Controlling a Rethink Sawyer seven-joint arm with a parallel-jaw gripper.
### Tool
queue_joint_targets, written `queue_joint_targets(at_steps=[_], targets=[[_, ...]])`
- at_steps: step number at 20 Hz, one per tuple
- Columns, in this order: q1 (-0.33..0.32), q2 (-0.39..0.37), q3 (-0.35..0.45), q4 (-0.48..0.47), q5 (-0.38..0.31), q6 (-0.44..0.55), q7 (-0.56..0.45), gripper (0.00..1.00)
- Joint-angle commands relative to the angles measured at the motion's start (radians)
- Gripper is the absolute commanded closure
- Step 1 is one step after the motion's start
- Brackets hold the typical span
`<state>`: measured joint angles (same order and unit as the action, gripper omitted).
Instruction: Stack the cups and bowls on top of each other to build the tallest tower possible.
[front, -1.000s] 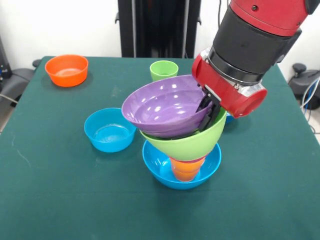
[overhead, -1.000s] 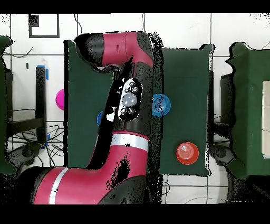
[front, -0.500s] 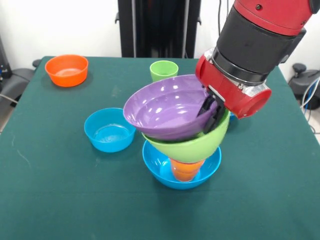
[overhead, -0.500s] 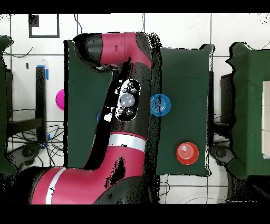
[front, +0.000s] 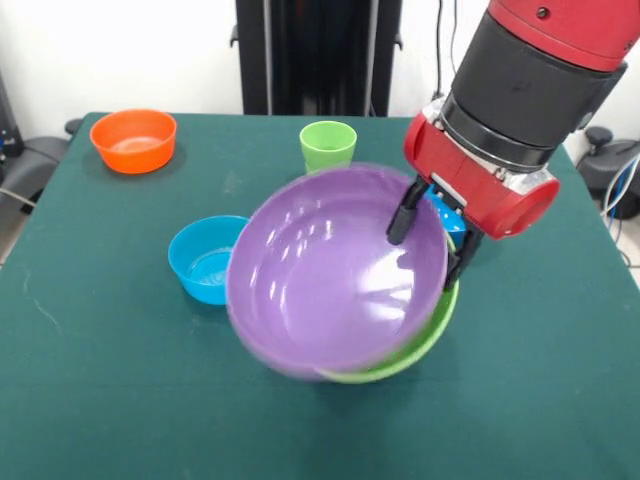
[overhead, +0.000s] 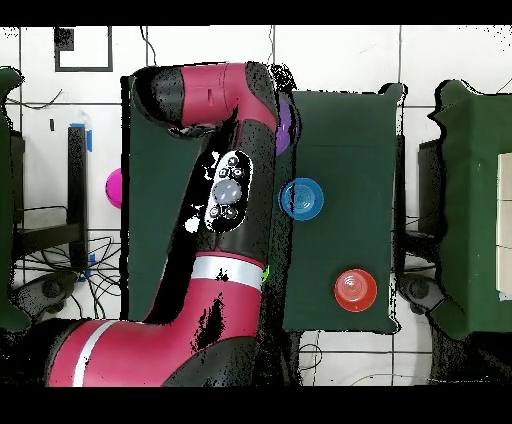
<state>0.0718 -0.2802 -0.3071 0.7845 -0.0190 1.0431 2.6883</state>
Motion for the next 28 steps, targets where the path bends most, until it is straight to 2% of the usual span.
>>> queue_joint_targets(at_steps=[1,10,17,20,28], targets=[[0.008,-0.005,0.046,0.068,0.032,-0.083,0.185,0.0],[0.004,-0.061,0.049,0.142,0.056,-0.125,0.11,0.0],[0.017,-0.068,0.04,0.158,0.051,-0.159,0.116,0.0],[0.019,-0.111,0.037,0.203,0.055,-0.153,0.102,0.0],[0.004,-0.154,0.052,0.273,0.054,-0.18,0.062,0.0]])
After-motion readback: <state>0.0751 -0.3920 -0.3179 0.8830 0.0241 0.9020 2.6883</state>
